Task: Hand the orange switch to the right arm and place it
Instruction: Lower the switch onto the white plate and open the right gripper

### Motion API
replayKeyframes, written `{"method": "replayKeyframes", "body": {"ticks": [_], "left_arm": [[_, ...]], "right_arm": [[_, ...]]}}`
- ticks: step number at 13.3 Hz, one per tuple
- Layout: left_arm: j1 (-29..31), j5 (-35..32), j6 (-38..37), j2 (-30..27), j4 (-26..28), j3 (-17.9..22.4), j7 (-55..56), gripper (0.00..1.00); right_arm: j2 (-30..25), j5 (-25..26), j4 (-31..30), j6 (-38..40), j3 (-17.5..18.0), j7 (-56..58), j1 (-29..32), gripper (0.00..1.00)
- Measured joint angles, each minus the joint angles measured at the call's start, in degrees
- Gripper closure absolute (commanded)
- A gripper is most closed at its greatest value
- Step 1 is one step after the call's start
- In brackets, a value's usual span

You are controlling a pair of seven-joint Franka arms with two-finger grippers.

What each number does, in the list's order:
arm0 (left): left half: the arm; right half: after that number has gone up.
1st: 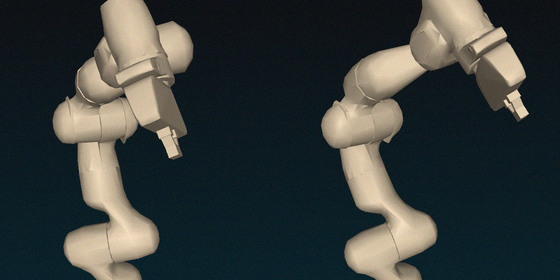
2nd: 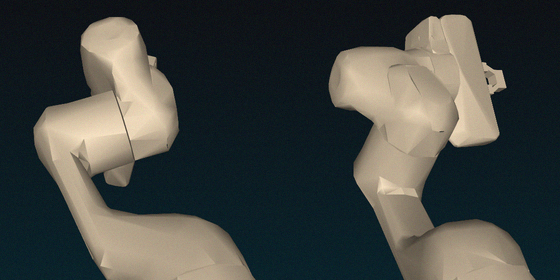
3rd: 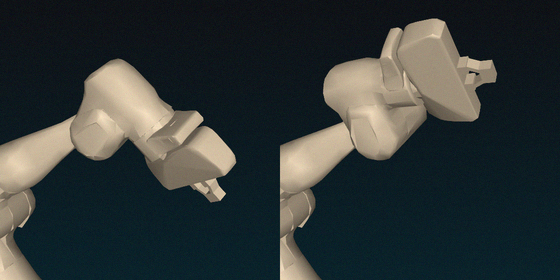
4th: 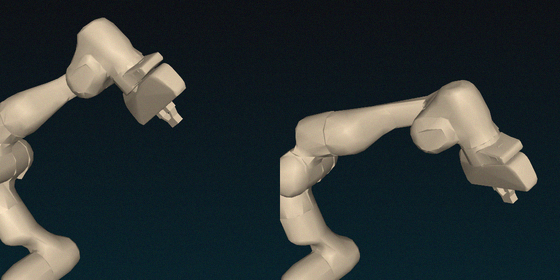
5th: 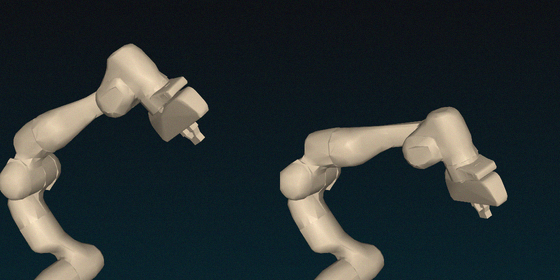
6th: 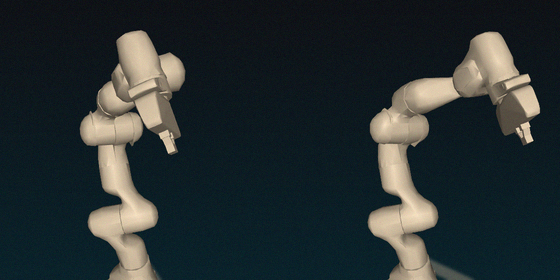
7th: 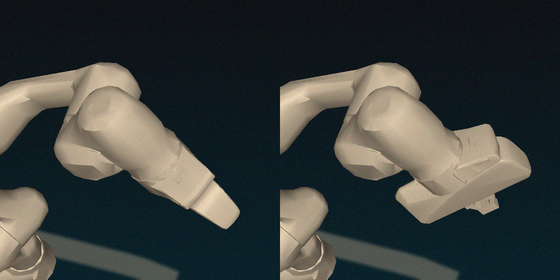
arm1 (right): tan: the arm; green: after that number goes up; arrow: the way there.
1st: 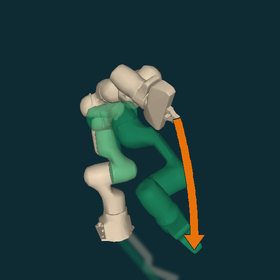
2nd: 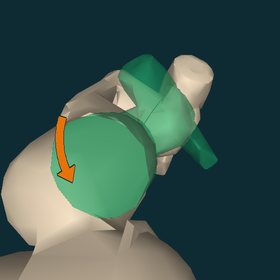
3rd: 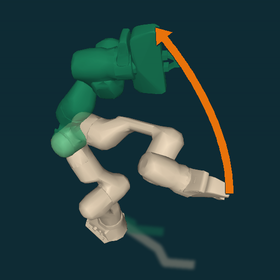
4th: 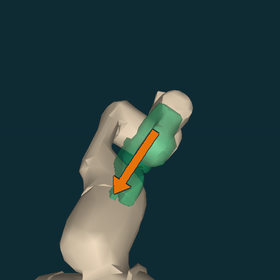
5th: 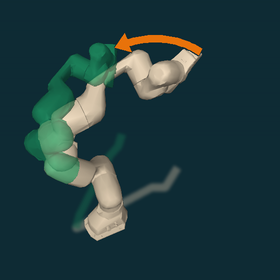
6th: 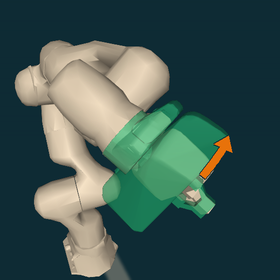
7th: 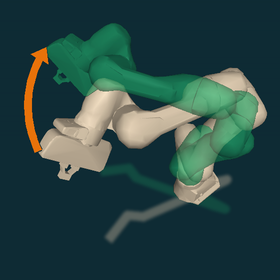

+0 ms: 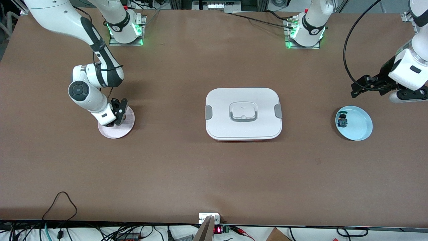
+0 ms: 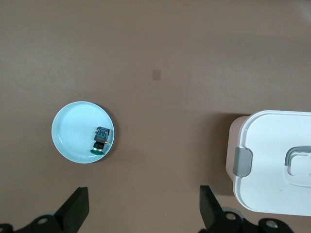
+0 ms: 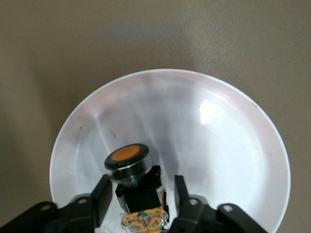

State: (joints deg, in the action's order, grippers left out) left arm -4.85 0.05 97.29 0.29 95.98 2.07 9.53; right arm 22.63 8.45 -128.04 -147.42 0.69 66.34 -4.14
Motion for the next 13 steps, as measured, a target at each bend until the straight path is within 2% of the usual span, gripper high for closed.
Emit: {"method": "replayKeyframes", "body": {"ticks": [3, 7, 10, 13], "left_arm": [[0.0, 0.0, -0.4, 0.0, 0.0, 0.2, 0.0, 0.0], [-0.4, 0.0, -0.4, 0.0, 0.0, 0.2, 0.0, 0.0], [-0.4, 0.0, -0.5, 0.0, 0.0, 0.2, 0.0, 0.0], [-0.4, 0.0, -1.0, 0.0, 0.0, 0.3, 0.0, 0.0]], "right_arm": [[-1.7, 0.0, 0.1, 0.9, 0.0, -0.1, 0.1, 0.0], [-6.2, -0.1, 1.4, 6.0, -0.1, -0.2, 0.2, 0.0], [-7.0, -0.2, 3.0, 7.3, -0.4, -0.5, 0.8, 0.0], [-7.5, -0.5, 4.3, 8.4, -0.5, -6.8, 1.0, 0.0]]}}
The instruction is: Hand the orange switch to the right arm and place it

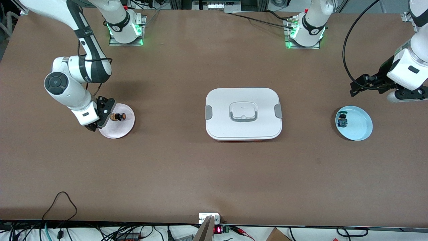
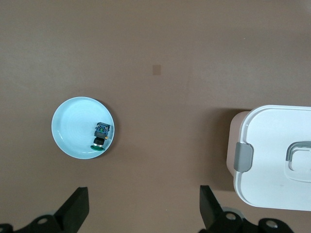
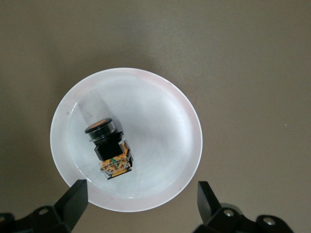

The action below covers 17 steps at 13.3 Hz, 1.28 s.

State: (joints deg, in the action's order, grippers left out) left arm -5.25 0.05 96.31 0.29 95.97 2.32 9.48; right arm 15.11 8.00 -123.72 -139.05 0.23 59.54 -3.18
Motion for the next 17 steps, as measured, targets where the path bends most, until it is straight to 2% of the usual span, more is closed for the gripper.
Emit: {"method": "replayKeyframes", "body": {"ticks": [3, 6, 11, 17], "left_arm": [[0.0, 0.0, -0.1, 0.0, 0.0, 0.0, 0.0, 0.0], [0.0, 0.0, -0.1, 0.0, 0.0, 0.0, 0.0, 0.0], [-0.1, 0.0, -0.1, 0.0, 0.0, -0.1, 0.0, 0.0], [-0.5, 0.0, -0.1, 0.0, -0.1, -0.2, 0.0, 0.0]], "right_arm": [[-0.1, -1.0, 0.9, 2.5, 0.0, -7.6, 0.4, 0.0], [-0.7, -1.7, 3.0, 10.5, 0.1, -19.5, 0.4, 0.0], [-2.8, -4.5, 14.8, 32.9, 0.5, -37.6, -1.0, 0.0], [-2.8, -7.8, 24.2, 43.5, 0.5, -53.2, -1.0, 0.0]]}}
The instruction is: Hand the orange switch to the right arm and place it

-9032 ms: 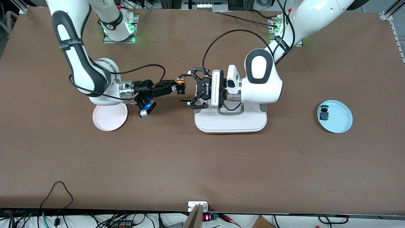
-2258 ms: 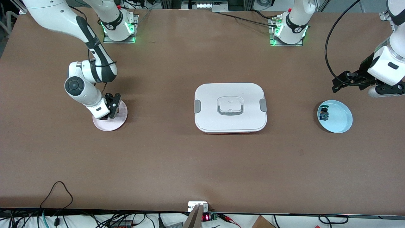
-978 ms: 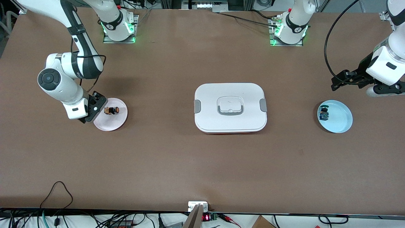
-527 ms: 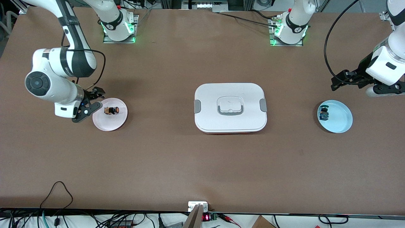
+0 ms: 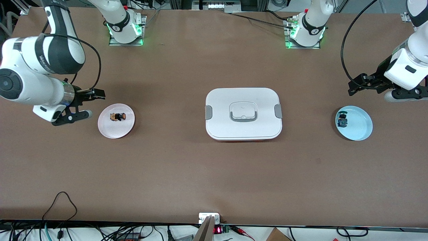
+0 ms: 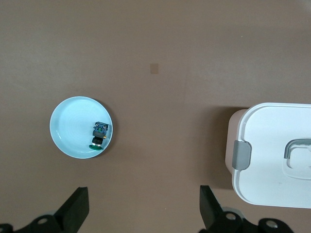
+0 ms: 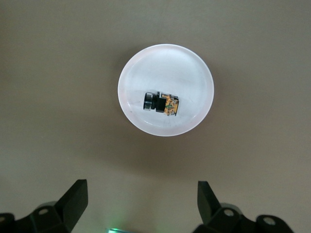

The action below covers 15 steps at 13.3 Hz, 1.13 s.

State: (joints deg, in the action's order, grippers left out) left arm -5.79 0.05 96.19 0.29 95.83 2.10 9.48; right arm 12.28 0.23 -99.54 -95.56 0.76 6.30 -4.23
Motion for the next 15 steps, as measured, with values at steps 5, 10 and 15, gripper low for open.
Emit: {"method": "replayKeyframes", "body": {"ticks": [5, 10, 15], "left_arm": [[-0.3, 0.0, 0.0, 0.0, -0.1, 0.0, 0.0, 0.0], [-0.2, 0.0, 0.0, 0.0, -0.1, 0.0, 0.0, 0.0], [-0.2, 0.0, 0.0, 0.0, -0.1, 0.0, 0.0, 0.0]], "right_arm": [[-0.2, -1.0, 5.5, 1.1, -1.0, -6.4, -0.2, 0.0], [-2.1, -2.0, 7.4, 0.0, -7.3, -12.0, 0.0, 0.0], [-3.9, -1.9, 2.4, -8.2, -8.1, -7.1, 0.3, 0.0]]}}
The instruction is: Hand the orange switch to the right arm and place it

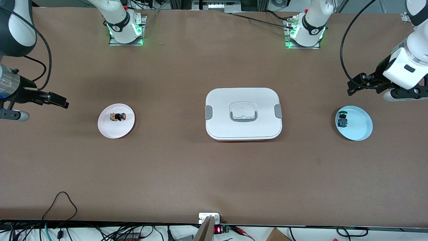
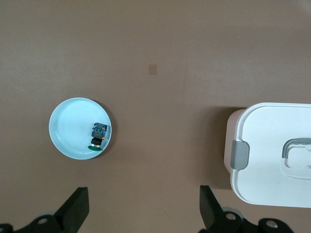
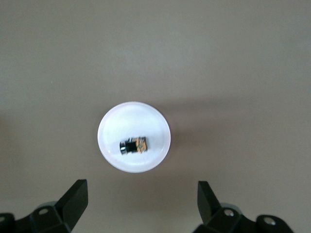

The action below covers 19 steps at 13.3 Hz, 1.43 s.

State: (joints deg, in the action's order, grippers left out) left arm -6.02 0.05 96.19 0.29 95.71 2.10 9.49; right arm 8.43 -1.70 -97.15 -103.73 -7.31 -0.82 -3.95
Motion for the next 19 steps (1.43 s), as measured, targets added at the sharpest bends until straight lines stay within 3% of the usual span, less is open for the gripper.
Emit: {"method": "replayKeyframes", "body": {"ticks": [2, 8, 19], "left_arm": [[0.0, 0.0, 0.0, 0.0, 0.0, 0.0, 0.0, 0.0], [-0.1, 0.0, 0.0, 0.0, -0.2, -0.1, 0.0, 0.0], [-0.2, 0.0, 0.0, 0.0, -0.2, -0.2, 0.0, 0.0]], "right_arm": [[-0.1, 0.1, -0.4, -0.9, -0.1, 1.9, 0.1, 0.0], [-1.4, 1.0, 7.7, 6.6, -0.1, 2.2, 0.1, 0.0], [-1.3, 1.0, 8.0, 8.4, 1.1, 2.6, -1.0, 0.0]]}}
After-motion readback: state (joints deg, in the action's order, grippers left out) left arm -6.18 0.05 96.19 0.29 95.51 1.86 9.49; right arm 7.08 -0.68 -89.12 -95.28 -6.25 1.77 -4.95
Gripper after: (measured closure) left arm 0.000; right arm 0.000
